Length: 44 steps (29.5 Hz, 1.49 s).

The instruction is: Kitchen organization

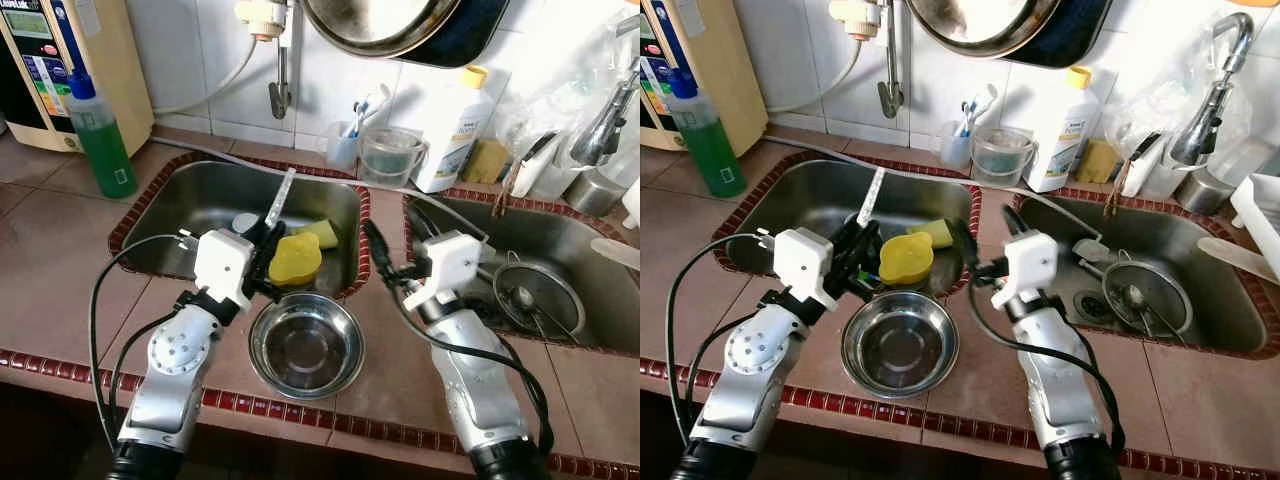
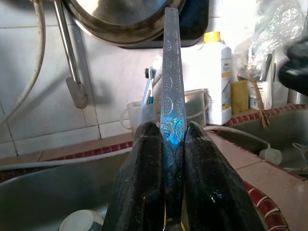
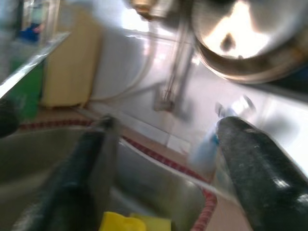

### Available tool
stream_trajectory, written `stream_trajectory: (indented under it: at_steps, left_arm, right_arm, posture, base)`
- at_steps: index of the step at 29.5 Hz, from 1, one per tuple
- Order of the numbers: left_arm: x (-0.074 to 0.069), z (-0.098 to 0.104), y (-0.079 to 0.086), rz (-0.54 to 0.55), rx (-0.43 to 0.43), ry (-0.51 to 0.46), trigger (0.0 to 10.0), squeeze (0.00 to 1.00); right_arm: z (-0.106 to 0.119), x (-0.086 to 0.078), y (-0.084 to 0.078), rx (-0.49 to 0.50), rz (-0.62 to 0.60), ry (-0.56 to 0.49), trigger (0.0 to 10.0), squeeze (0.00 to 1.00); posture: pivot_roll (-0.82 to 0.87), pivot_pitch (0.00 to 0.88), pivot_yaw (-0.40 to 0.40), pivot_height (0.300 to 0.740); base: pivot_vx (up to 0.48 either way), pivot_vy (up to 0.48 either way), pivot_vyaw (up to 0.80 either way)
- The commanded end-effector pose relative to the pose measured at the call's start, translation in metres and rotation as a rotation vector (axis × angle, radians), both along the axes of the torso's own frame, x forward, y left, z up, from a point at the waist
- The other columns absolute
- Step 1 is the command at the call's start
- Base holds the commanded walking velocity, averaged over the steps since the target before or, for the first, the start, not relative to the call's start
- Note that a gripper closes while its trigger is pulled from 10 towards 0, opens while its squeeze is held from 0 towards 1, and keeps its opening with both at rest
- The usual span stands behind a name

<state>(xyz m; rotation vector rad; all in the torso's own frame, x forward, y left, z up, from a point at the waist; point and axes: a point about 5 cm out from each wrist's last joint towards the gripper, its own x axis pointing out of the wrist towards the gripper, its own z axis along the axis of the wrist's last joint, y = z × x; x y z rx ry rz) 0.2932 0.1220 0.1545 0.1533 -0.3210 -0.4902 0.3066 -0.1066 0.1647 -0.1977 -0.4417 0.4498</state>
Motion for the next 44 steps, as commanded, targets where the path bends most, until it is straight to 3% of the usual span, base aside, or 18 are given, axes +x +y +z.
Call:
stream_trajectory:
  at_steps: [1,3,4,6,10,13,22,24,32,34,35,37,40,44]
  left_arm:
    - [-0.002,0.006,-0.003,-0.019,0.007,-0.012,10.0,0.00]
    - [-0.002,0.007,-0.004,-0.028,0.007,-0.008,10.0,0.00]
    - [-0.002,0.007,-0.004,-0.028,0.007,-0.008,10.0,0.00]
    - [-0.004,0.010,-0.007,-0.054,0.015,-0.007,10.0,0.00]
    - [-0.006,0.011,-0.009,-0.068,0.021,-0.009,10.0,0.00]
    - [-0.009,0.013,-0.014,-0.108,0.020,0.014,10.0,0.00]
    - [-0.018,0.015,-0.030,-0.256,0.106,0.062,10.0,0.00]
    - [-0.016,0.016,-0.032,-0.280,0.155,0.063,10.0,0.00]
    - [-0.016,0.019,-0.035,-0.320,0.181,0.069,10.0,0.00]
    - [-0.015,0.019,-0.035,-0.319,0.185,0.069,10.0,0.00]
    - [-0.014,0.019,-0.034,-0.310,0.185,0.064,10.0,0.00]
    - [-0.011,0.020,-0.031,-0.291,0.191,0.058,10.0,0.00]
    - [-0.004,0.022,-0.023,-0.247,0.190,0.047,10.0,0.00]
    - [0.002,0.025,-0.015,-0.188,0.188,0.029,10.0,0.00]
  right_arm:
    - [-0.004,0.003,-0.007,-0.115,-0.049,-0.018,10.0,0.00]
    - [-0.008,0.007,-0.014,-0.256,-0.107,-0.043,10.0,0.00]
    - [-0.008,0.007,-0.014,-0.256,-0.107,-0.043,10.0,0.00]
    - [-0.011,0.013,-0.026,-0.383,-0.175,-0.062,10.0,0.00]
    - [-0.012,0.017,-0.034,-0.464,-0.223,-0.059,10.0,0.00]
    - [-0.017,0.021,-0.041,-0.589,-0.259,-0.066,10.0,0.00]
    - [-0.014,0.027,-0.035,-0.620,-0.240,-0.116,10.0,0.00]
    - [-0.008,0.027,-0.029,-0.574,-0.211,-0.124,10.0,0.00]
    - [-0.001,0.023,-0.019,-0.469,-0.144,-0.142,10.0,0.00]
    - [0.002,0.018,-0.015,-0.393,-0.093,-0.141,10.0,0.00]
    - [0.008,0.013,-0.009,-0.228,-0.018,-0.091,10.0,0.00]
    - [0.016,0.007,-0.005,-0.073,0.046,-0.055,10.0,0.00]
    - [0.024,0.001,0.000,0.044,0.095,-0.044,10.0,0.00]
    - [0.025,-0.002,0.004,0.087,0.128,-0.028,10.0,0.00]
  posture:
    - [-0.17,0.000,-0.063,0.740]
    - [-0.16,0.000,-0.063,0.740]
    - [-0.16,0.000,-0.063,0.740]
    - [-0.16,0.000,-0.062,0.740]
    - [-0.16,0.000,-0.062,0.740]
    - [-0.16,0.000,-0.060,0.740]
    - [-0.15,0.002,-0.058,0.740]
    - [-0.15,0.003,-0.055,0.740]
    - [-0.16,0.006,-0.050,0.740]
    - [-0.16,0.006,-0.049,0.740]
    - [-0.16,0.007,-0.050,0.740]
    - [-0.16,0.007,-0.050,0.740]
    - [-0.17,0.007,-0.049,0.740]
    - [-0.17,0.006,-0.048,0.740]
  base:
    - [0.000,0.000,0.00]
    - [0.000,0.000,0.00]
    - [0.000,0.000,0.00]
    - [0.000,0.000,0.00]
    - [0.000,0.000,0.00]
    - [0.000,0.000,0.00]
    - [0.000,0.000,0.00]
    - [0.000,0.000,0.00]
    - [0.000,0.000,0.00]
    - [0.000,0.000,0.00]
    - [0.000,0.000,0.00]
    - [0.000,0.000,0.00]
    - [0.000,0.000,0.00]
    - [0.000,0.000,0.00]
